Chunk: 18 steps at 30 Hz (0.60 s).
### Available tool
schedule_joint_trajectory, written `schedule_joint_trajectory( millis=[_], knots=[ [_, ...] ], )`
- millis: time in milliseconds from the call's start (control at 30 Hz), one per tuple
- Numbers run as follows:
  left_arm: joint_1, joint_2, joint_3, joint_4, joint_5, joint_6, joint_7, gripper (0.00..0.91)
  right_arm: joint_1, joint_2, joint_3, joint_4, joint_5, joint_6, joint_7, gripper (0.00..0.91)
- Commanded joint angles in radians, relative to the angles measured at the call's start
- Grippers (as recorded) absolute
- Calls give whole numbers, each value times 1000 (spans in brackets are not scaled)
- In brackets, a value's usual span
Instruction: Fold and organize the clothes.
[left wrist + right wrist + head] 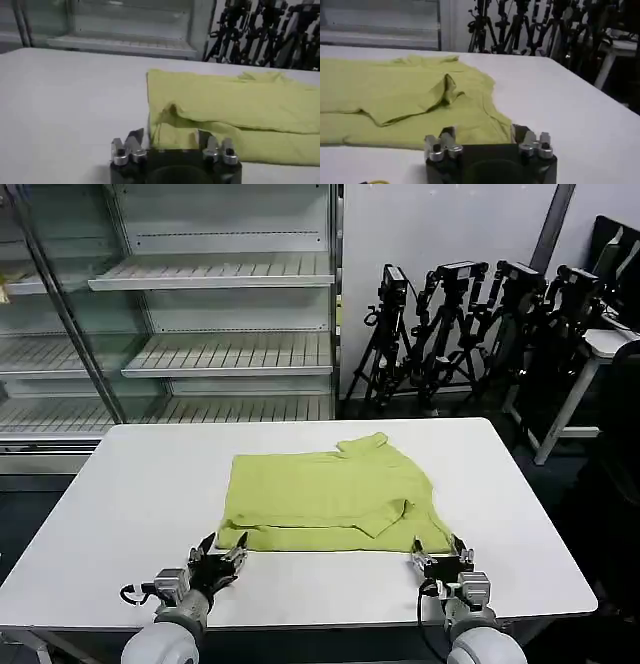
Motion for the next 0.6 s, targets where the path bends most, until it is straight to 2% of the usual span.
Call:
schedule_joint_trajectory(
  millis=[33,400,600],
  knots=[
    [1,0,1,18,-4,3,1,40,-11,2,3,-4,28,-10,6,0],
    [11,1,4,16,-8,25,13,40,-13,3,-4,12,25,7,-3,0],
    [46,6,-14,-62,-14,26,7,40,-60,-3,8,80,16,12,-5,0]
  ],
)
